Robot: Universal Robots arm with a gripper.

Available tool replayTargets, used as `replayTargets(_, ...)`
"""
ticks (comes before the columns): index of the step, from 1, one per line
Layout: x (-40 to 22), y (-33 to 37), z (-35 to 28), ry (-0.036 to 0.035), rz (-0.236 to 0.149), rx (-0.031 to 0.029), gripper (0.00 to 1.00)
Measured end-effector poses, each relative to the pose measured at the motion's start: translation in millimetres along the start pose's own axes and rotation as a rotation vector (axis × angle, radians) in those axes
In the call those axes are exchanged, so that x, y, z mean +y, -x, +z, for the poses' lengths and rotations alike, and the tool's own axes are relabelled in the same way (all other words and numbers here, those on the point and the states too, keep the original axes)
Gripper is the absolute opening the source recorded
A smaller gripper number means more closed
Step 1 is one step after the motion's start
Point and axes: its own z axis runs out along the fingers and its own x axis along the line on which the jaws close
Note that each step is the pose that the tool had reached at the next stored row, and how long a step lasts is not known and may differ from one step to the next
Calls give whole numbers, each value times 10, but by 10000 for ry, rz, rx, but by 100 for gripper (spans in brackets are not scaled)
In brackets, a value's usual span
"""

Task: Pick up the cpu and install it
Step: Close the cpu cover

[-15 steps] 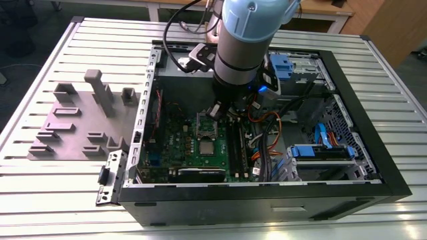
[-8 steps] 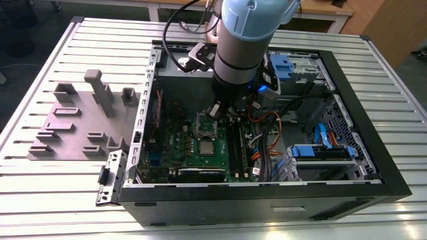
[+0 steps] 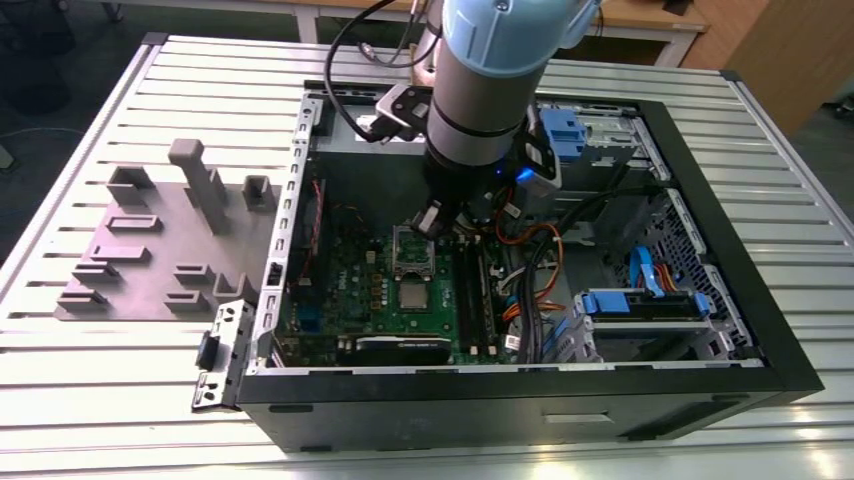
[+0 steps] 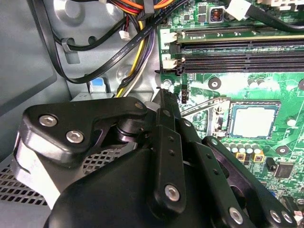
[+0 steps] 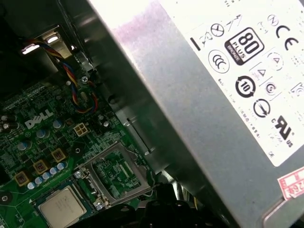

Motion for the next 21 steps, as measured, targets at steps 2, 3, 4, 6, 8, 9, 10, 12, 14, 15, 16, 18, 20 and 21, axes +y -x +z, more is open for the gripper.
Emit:
replayTargets(2,3,0,-8,-4,0,6,11)
replayTargets(3,5,0,-12,-7,0,9,11)
replayTargets(4,6,-1,-16,-9,0,12,11)
replayTargets(6,9,-2,-21,-13,-1,16,11)
replayTargets(8,10,-4,-26,-17,-1,22,11)
replayTargets(9,11,-4,-28,-18,-1,25,11)
replayTargets(10,11,-4,-30,-20,0,26,11)
replayTargets(12,12,-5,-36,-23,0,32,11)
replayTargets(14,11,-6,-41,-29,1,40,11)
replayTargets(15,11,-7,-44,-33,1,46,11)
replayTargets(16,11,-7,-46,-36,1,49,11)
replayTargets(18,10,-7,-52,-41,1,59,11)
replayTargets(20,10,-8,-58,-48,2,68,11)
replayTargets(21,10,-9,-62,-51,1,72,11)
